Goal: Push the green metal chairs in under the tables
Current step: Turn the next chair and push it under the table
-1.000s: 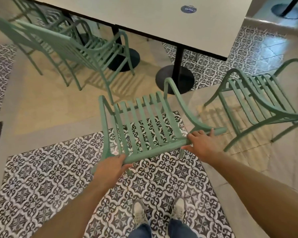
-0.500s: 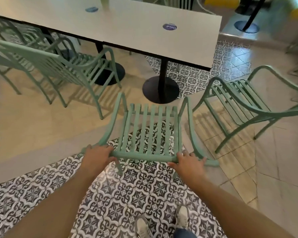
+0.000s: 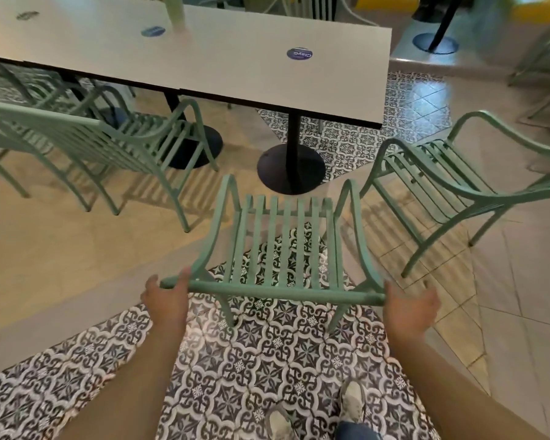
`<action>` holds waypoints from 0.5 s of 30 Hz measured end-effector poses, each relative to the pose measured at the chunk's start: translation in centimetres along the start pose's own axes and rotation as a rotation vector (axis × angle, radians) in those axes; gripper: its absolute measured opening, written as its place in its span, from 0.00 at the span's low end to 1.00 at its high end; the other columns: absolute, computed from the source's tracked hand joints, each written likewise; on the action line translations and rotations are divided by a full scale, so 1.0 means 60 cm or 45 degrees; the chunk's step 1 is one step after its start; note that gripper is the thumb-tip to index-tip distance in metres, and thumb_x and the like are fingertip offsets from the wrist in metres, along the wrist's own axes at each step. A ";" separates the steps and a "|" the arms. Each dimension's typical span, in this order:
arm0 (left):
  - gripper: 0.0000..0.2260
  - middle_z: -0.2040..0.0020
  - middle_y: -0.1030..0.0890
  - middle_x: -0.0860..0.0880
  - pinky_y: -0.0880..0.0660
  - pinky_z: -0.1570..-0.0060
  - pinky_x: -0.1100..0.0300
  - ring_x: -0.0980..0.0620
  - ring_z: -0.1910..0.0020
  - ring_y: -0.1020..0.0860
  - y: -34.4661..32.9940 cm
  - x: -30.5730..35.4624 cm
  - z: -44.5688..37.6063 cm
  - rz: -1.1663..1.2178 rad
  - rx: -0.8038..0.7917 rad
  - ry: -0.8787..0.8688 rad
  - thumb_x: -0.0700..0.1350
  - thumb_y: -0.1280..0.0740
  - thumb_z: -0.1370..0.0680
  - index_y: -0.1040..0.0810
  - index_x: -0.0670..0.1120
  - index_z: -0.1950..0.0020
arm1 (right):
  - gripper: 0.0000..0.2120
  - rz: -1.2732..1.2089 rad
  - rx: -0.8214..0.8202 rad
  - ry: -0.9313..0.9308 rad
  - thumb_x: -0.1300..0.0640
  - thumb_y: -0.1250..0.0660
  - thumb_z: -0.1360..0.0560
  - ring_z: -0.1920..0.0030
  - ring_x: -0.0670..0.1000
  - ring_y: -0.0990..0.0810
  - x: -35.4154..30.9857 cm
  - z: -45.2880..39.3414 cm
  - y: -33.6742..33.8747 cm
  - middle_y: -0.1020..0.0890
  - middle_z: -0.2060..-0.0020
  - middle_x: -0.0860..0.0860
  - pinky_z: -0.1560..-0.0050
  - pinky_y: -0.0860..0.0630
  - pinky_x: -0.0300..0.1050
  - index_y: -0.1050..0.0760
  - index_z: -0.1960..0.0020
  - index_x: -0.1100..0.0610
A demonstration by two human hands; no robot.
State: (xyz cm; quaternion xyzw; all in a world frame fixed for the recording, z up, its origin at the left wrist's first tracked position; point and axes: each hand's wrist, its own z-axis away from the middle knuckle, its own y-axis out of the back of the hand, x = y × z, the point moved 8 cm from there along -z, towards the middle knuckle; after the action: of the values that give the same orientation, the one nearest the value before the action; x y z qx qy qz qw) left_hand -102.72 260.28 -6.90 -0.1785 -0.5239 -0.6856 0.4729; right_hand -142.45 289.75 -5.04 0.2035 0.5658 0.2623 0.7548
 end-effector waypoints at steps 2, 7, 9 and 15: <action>0.36 0.30 0.32 0.40 0.23 0.47 0.42 0.38 0.38 0.28 -0.029 -0.043 0.025 0.551 -0.053 0.460 0.57 0.29 0.26 0.39 0.45 0.25 | 0.37 -0.431 0.003 -0.580 0.50 0.26 0.29 0.35 0.60 0.29 0.057 0.011 -0.015 0.32 0.31 0.58 0.35 0.29 0.57 0.40 0.26 0.55; 0.20 0.38 0.26 0.40 0.20 0.51 0.41 0.38 0.49 0.22 -0.105 -0.043 0.067 1.081 -0.290 0.727 0.46 0.32 0.21 0.32 0.45 0.31 | 0.22 -1.146 -0.370 -1.053 0.55 0.31 0.25 0.42 0.57 0.23 0.058 0.054 -0.115 0.24 0.41 0.55 0.38 0.27 0.62 0.31 0.34 0.58; 0.21 0.38 0.27 0.39 0.21 0.51 0.39 0.35 0.46 0.22 -0.111 -0.032 0.062 1.086 -0.286 0.706 0.41 0.33 0.21 0.34 0.45 0.30 | 0.22 -1.179 -0.315 -1.066 0.57 0.32 0.24 0.42 0.56 0.24 0.048 0.054 -0.123 0.24 0.40 0.55 0.36 0.27 0.60 0.33 0.32 0.59; 0.10 0.49 0.23 0.40 0.23 0.46 0.38 0.37 0.46 0.23 -0.115 -0.012 0.049 1.011 -0.317 0.743 0.37 0.35 0.21 0.30 0.41 0.40 | 0.24 -1.086 -0.212 -1.025 0.62 0.32 0.25 0.46 0.52 0.22 0.044 0.039 -0.131 0.25 0.41 0.55 0.43 0.22 0.47 0.35 0.32 0.58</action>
State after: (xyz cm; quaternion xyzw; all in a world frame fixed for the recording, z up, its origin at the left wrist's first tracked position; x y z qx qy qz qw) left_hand -108.88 263.26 -10.07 -0.2199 -0.1761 -0.5315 0.7988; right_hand -138.29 285.23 -11.10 -0.0182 0.2442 -0.1187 0.9623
